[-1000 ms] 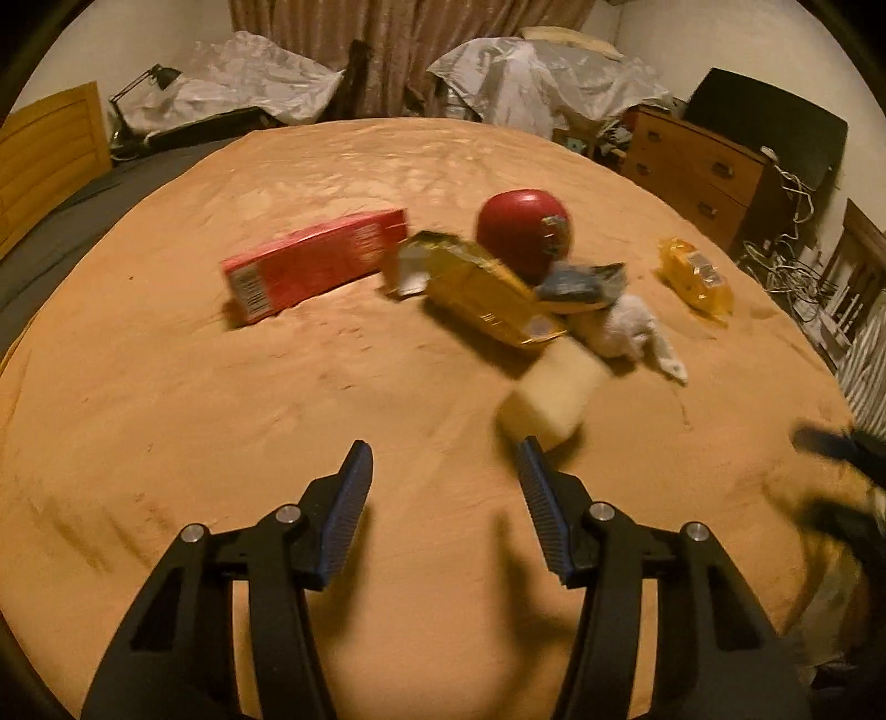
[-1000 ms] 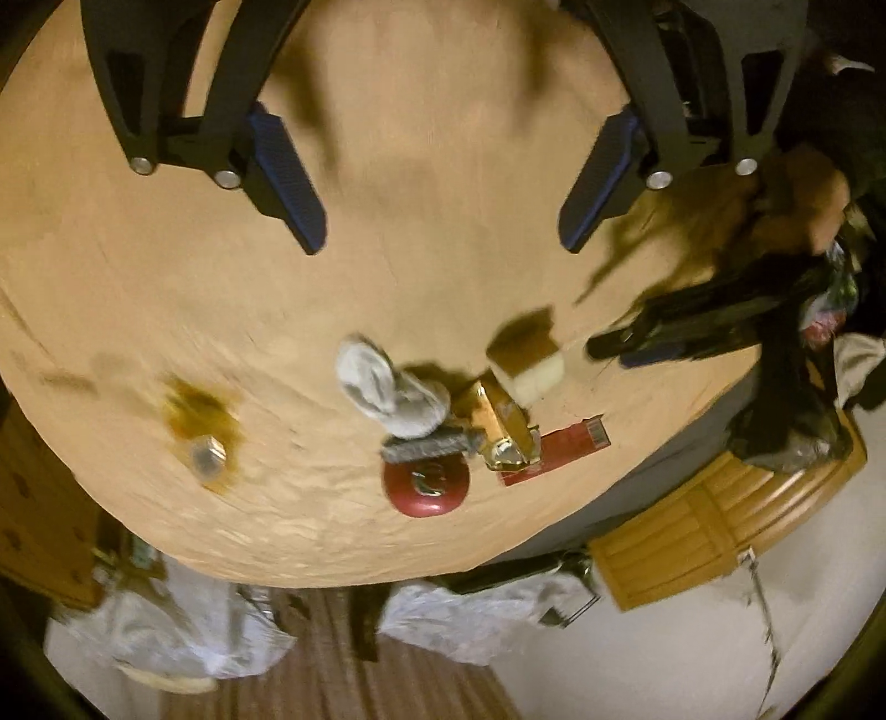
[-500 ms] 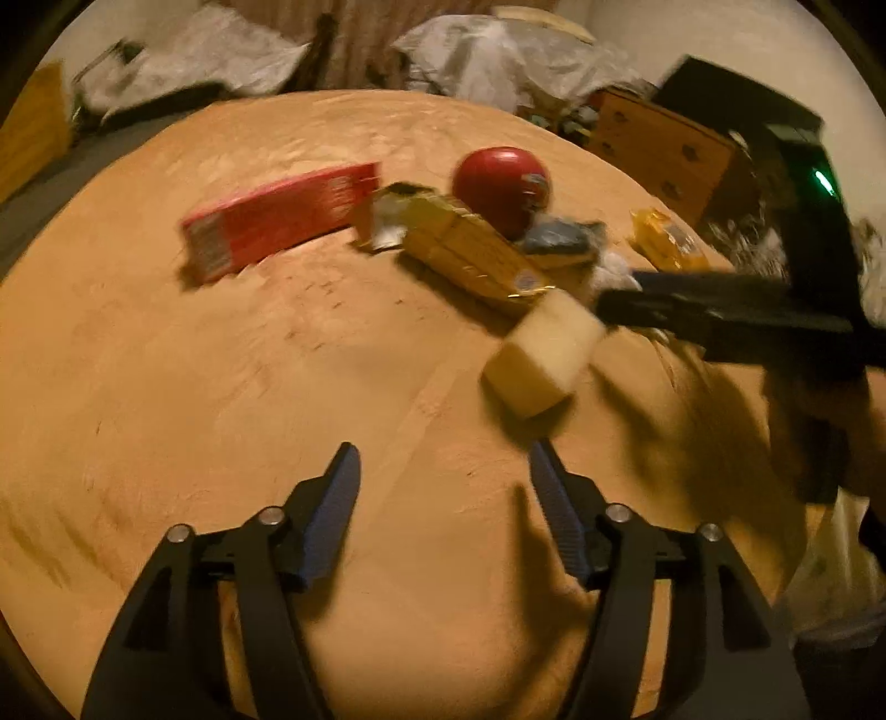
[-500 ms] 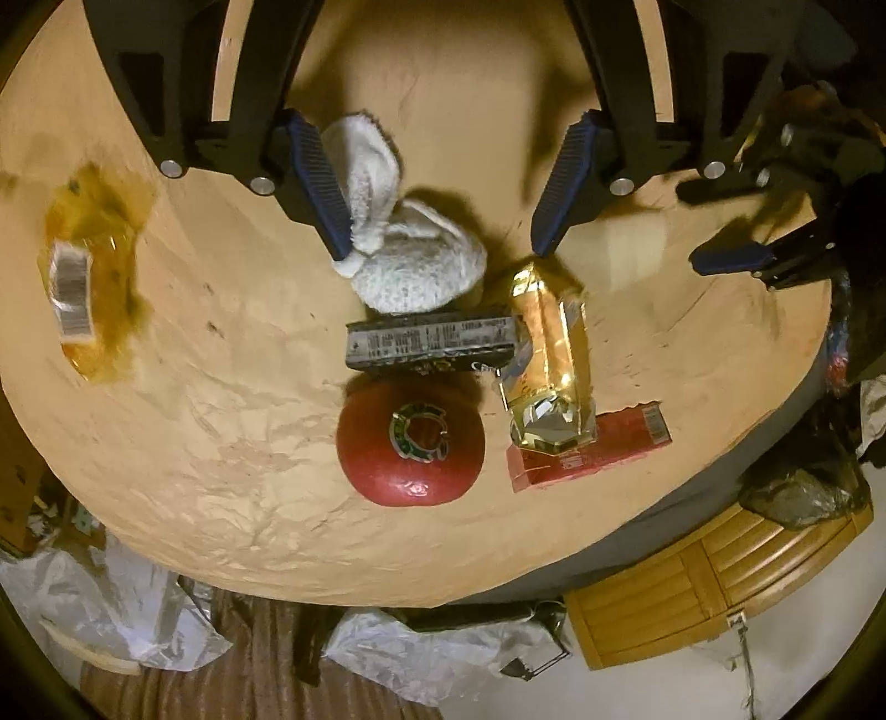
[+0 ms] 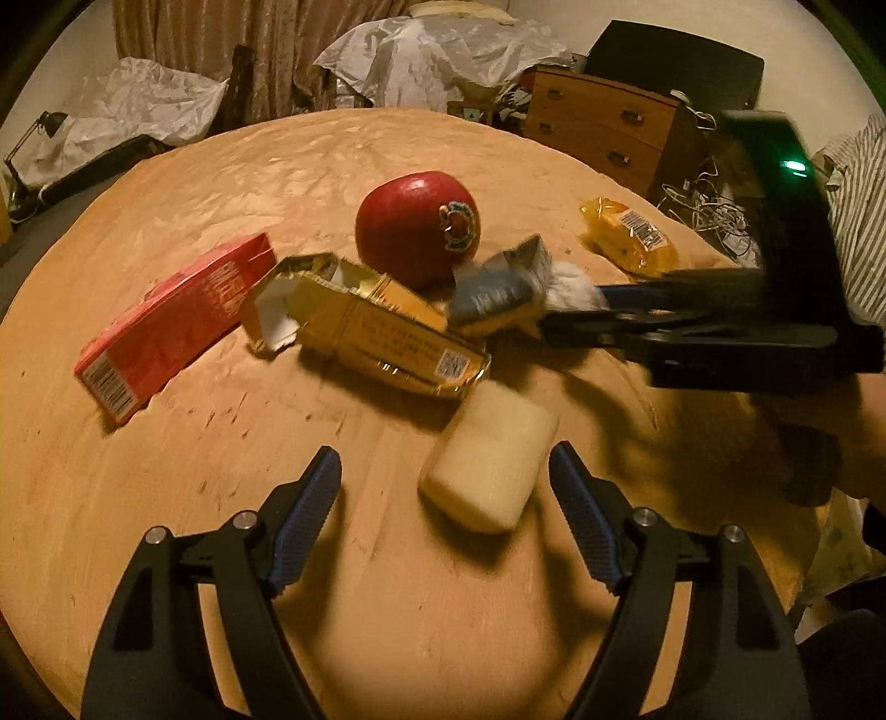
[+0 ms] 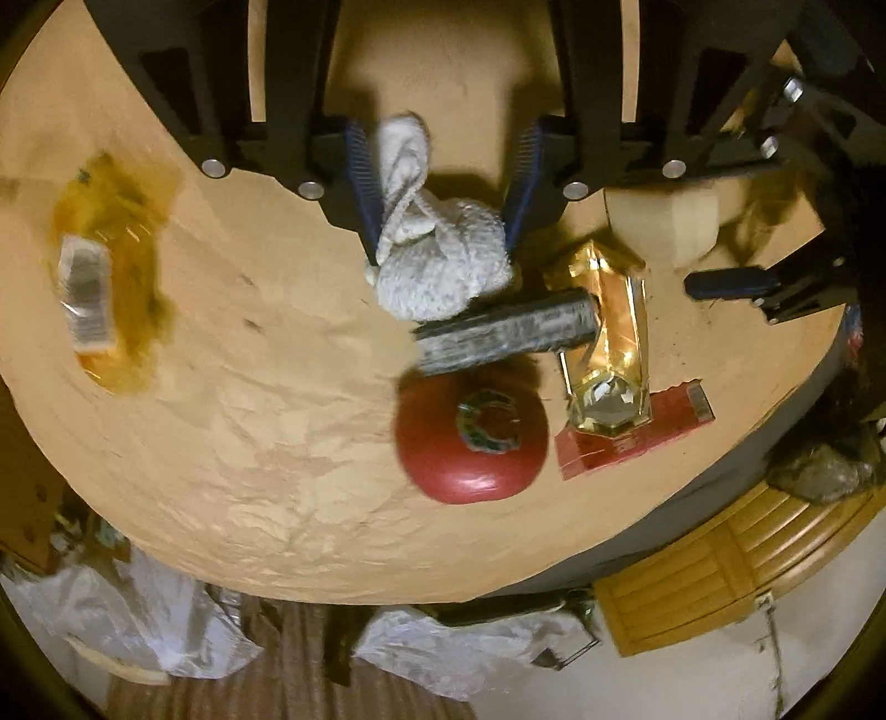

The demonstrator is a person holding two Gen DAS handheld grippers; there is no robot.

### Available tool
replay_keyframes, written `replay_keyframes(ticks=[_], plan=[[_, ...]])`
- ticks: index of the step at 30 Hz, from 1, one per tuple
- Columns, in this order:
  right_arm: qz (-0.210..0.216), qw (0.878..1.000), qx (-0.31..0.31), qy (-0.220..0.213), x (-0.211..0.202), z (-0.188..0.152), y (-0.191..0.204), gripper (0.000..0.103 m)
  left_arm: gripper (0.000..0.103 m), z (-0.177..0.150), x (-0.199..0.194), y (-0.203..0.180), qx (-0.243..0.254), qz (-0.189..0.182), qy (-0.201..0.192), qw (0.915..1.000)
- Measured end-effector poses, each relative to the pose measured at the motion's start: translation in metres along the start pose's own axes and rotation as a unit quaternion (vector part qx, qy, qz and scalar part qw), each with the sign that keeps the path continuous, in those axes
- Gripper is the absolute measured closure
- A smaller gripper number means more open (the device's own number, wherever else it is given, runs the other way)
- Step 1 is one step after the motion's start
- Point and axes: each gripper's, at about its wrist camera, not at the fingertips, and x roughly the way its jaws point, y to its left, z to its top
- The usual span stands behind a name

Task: Collect trash
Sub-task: 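Grasp the yellow sponge with the left tool while the right tool grasps the white cloth, then lift and carry the sponge and white cloth with both tools over the bucket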

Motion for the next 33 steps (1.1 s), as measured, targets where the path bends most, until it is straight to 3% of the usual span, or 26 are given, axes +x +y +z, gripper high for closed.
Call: replay_keyframes(ticks=[5, 9, 15, 19, 22, 24, 26, 33], plan=[[0.016, 1.0, 0.016, 0.005, -0.044, -0.038, -0.002, 0.06, 0.03, -0.001, 0.008, -0.004, 0.004, -0.002, 0.003, 1.0], [0.016, 1.0, 0.013, 0.011, -0.067, -0.075, 0.008, 0.058, 0.043, -0.003, 0.01, -0.004, 0.002, -0.002, 0.011, 0.9999], [-0.004, 1.0, 0.015, -0.01, -0.079, -0.091, 0.023, 0.033, 0.046, -0.003, 0.012, -0.006, 0.001, 0.008, 0.016, 0.9998], [-0.005, 1.0, 0.017, -0.01, -0.07, -0.089, 0.029, 0.033, 0.046, -0.004, 0.012, -0.01, 0.012, 0.017, 0.017, 0.9996], [-0.008, 1.0, 0.008, -0.001, -0.057, -0.085, 0.036, 0.033, 0.054, -0.005, 0.01, -0.01, 0.008, 0.023, 0.015, 0.9996], [-0.017, 1.0, 0.005, 0.0, -0.051, -0.084, 0.039, 0.048, 0.065, -0.006, 0.008, -0.008, -0.004, 0.023, 0.011, 0.9997], [-0.026, 1.0, 0.007, -0.004, -0.048, -0.083, 0.039, 0.056, 0.068, -0.007, 0.003, -0.005, -0.016, 0.028, 0.006, 0.9995], [-0.042, 0.997, 0.023, -0.062, -0.078, -0.094, 0.059, 0.06, 0.068, -0.024, -0.043, -0.012, -0.035, 0.052, -0.034, 0.9974]])
